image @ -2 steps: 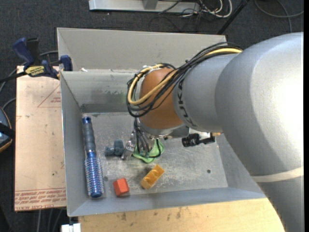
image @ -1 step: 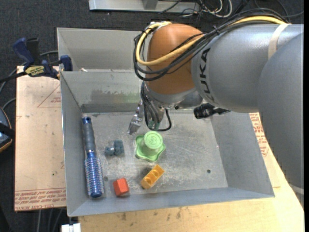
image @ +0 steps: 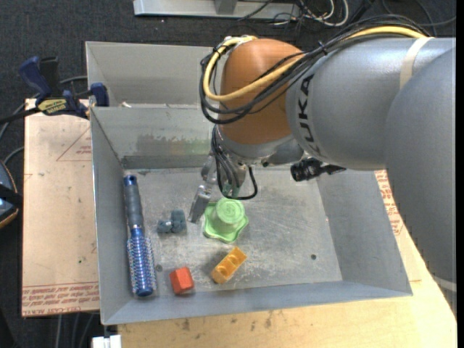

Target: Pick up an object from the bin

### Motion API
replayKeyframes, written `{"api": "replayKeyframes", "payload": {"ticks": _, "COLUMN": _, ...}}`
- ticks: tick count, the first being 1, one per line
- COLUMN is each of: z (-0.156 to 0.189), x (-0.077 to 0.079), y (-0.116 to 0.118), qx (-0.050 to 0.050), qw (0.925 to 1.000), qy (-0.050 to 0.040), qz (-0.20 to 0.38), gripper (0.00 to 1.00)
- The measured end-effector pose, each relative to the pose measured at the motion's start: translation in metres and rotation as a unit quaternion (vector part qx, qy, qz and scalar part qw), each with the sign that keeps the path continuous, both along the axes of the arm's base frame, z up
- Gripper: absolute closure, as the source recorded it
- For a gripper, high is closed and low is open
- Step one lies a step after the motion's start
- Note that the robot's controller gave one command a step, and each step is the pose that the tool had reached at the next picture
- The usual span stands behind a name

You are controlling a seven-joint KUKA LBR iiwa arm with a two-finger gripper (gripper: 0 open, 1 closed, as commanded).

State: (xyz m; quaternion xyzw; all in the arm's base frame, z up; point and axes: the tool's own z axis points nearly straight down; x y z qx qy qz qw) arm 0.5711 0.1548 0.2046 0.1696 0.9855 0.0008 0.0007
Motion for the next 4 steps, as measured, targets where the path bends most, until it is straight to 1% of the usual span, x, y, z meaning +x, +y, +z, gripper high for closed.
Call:
{"api": "replayKeyframes", "payload": {"ticks": 1, "z": -0.122, "x": -0.058, "y": -0.038, "qx": 0.002, "qw": 0.9996, "qy": -0.0069, "qz": 0.029, "gripper": 0.00}}
{"api": "replayKeyframes", "payload": {"ticks": 2, "z": -0.125, "x": -0.071, "y": -0.086, "qx": 0.002, "qw": 0.9957, "qy": -0.0164, "qz": 0.091, "gripper": 0.00}}
{"api": "replayKeyframes", "payload": {"ticks": 3, "z": -0.083, "x": -0.087, "y": -0.059, "qx": 0.000, "qw": 0.9929, "qy": -0.0013, "qz": 0.119, "gripper": 0.00}}
{"api": "replayKeyframes", "payload": {"ticks": 4, "z": -0.133, "x": -0.068, "y": -0.107, "qx": 0.002, "qw": 0.9859, "qy": -0.0014, "qz": 0.167, "gripper": 0.00}}
